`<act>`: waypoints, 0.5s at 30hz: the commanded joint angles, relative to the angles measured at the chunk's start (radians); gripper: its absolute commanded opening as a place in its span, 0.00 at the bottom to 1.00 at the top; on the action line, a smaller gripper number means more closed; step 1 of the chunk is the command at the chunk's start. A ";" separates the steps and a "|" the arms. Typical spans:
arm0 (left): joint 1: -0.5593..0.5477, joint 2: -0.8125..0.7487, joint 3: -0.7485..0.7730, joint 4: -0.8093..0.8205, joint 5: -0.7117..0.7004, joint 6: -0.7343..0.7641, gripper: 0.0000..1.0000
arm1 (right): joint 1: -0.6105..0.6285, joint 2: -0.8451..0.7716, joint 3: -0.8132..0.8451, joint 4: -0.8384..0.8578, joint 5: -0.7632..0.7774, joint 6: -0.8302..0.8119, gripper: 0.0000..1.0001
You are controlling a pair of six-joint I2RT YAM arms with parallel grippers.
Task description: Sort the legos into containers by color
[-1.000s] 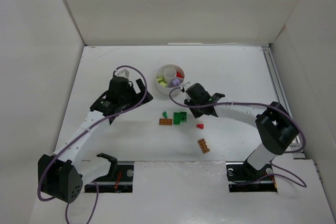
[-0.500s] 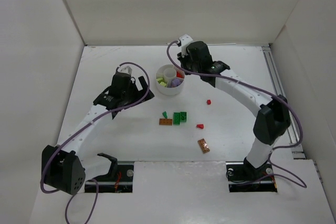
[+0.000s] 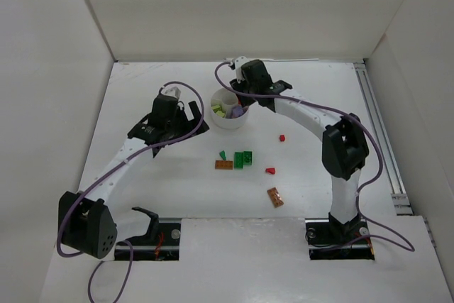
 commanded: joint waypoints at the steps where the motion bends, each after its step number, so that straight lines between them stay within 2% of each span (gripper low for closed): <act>1: 0.005 -0.010 0.048 0.003 0.017 0.028 0.99 | -0.006 -0.024 0.062 0.027 -0.010 0.008 0.51; 3: 0.005 -0.010 0.048 0.003 0.017 0.028 0.99 | -0.006 -0.033 0.062 0.027 -0.010 0.008 0.55; 7: -0.005 -0.010 0.057 0.003 0.036 0.050 0.99 | -0.015 -0.094 0.044 0.015 0.007 0.017 0.55; 9: -0.077 -0.010 0.083 0.003 -0.001 0.076 0.99 | -0.035 -0.152 -0.036 0.015 0.041 0.046 0.62; 10: -0.117 0.019 0.101 0.003 -0.028 0.076 0.99 | -0.049 -0.221 -0.068 0.015 0.041 0.081 0.65; 12: -0.286 0.056 0.149 -0.023 -0.137 0.099 0.99 | -0.090 -0.301 -0.149 0.004 0.032 0.121 0.72; 13: -0.353 0.078 0.195 -0.036 -0.179 0.129 0.99 | -0.142 -0.345 -0.248 0.004 0.018 0.155 0.80; 14: -0.416 0.129 0.216 -0.036 -0.214 0.152 0.99 | -0.172 -0.439 -0.300 0.004 0.004 0.167 0.92; 15: -0.518 0.156 0.229 -0.036 -0.257 0.178 0.99 | -0.199 -0.488 -0.349 0.004 -0.007 0.176 1.00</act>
